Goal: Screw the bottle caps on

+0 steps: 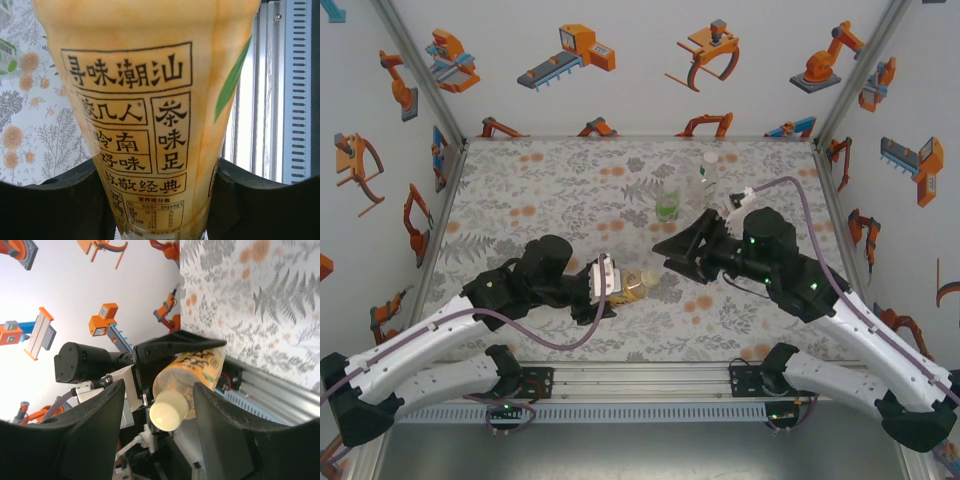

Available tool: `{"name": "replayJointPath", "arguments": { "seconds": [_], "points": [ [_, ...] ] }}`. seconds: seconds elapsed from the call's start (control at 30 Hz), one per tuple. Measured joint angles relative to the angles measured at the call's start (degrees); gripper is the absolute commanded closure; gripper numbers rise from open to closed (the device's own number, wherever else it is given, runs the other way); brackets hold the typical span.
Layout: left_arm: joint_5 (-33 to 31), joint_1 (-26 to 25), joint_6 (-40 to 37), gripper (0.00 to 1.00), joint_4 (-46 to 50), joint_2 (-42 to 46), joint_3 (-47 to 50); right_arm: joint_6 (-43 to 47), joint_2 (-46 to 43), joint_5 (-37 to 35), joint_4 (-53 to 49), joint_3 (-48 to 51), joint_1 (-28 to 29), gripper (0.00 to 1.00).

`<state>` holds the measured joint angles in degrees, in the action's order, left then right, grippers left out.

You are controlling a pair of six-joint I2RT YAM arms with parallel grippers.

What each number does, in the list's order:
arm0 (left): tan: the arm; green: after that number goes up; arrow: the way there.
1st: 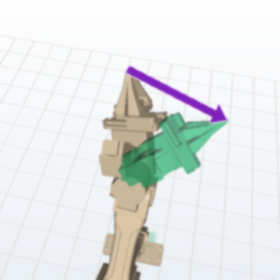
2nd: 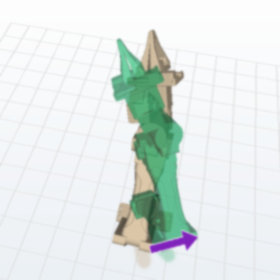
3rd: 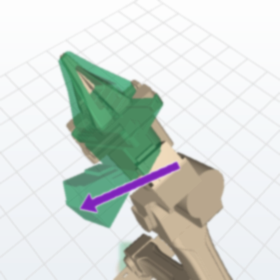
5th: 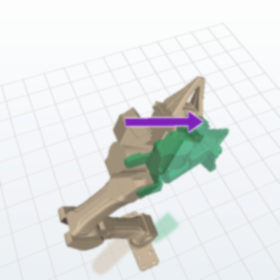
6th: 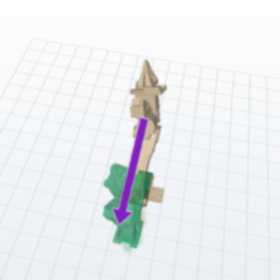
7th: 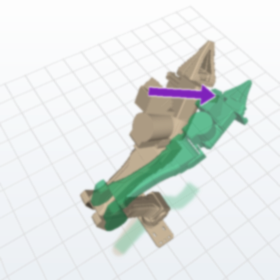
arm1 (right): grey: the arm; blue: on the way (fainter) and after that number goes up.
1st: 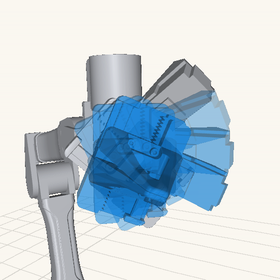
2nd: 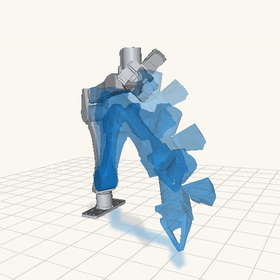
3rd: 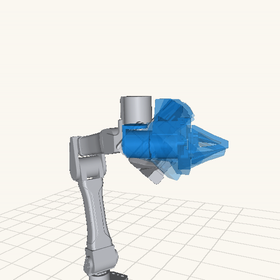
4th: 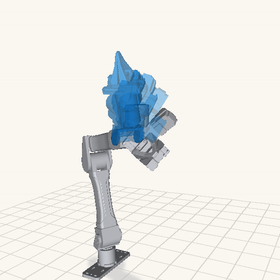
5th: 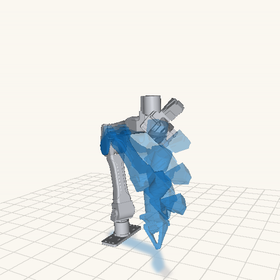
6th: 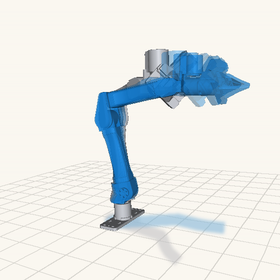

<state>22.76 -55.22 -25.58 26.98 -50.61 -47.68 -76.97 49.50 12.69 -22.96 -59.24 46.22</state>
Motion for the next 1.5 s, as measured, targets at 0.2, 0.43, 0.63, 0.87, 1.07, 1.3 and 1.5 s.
{"name": "replayJointPath", "arguments": {
  "seconds": [0.2,0.43,0.63,0.87,1.07,1.3,1.5],
  "points": [
    [0.94,0.0,-0.24,1.0,0.66,1.49,0.0,16.28,1.44,8.57,0.07,-3.96,-3.74,0.47],
    [2.47,0.0,-0.24,1.0,0.98,2.43,0.0,41.03,5.73,18.84,-3.8,-10.82,-3.98,0.47],
    [3.5,0.0,-0.24,1.0,1.31,2.43,0.0,65.26,6.32,27.43,-9.99,-14.1,-4.0,0.48],
    [3.91,0.0,-0.22,1.0,1.42,2.43,-0.2,87.25,6.51,38.03,-12.83,-16.57,-3.98,0.48],
    [4.0,0.0,-0.22,1.0,1.4,2.34,-0.22,96.19,8.09,40.28,-12.81,-16.57,-3.28,0.47],
    [4.26,0.0,-0.22,1.0,1.4,1.92,-0.24,101.74,10.69,38.95,-14.29,-16.55,-0.37,0.48],
    [4.28,0.0,-0.22,1.0,1.4,1.92,-0.31,103.82,12.28,37.99,-15.61,-16.55,1.11,0.52]
  ]
}}
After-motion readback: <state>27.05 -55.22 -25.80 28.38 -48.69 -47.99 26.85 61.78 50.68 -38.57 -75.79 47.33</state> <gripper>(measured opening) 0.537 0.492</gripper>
